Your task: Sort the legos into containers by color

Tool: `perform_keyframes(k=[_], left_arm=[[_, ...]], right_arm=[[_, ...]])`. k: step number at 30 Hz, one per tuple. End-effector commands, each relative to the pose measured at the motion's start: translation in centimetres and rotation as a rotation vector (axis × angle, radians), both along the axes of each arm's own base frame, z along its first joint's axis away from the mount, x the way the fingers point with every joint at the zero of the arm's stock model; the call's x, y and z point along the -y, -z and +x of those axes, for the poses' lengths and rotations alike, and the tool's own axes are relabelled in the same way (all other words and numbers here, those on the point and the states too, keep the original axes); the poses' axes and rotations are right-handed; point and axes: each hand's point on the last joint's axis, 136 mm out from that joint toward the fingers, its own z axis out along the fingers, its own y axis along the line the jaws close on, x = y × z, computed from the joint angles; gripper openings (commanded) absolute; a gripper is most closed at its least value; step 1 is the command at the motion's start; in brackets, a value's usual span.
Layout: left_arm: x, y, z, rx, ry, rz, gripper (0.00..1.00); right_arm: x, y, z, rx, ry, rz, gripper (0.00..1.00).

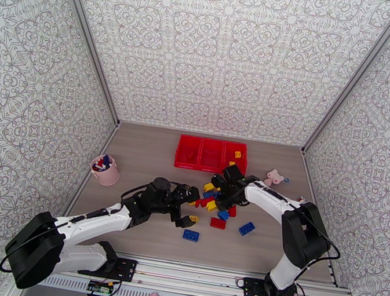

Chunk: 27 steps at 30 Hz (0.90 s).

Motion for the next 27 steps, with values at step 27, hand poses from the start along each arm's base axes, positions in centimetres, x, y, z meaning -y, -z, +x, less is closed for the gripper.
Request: perform_keyframes(k=[27], left_arm=[[0.3,-1.8,0.7,0.034,-0.011,-0.056,1.00]], right_arm=[[-0.5,-3.3,2.1,0.162,0.041,0.055,0.24]])
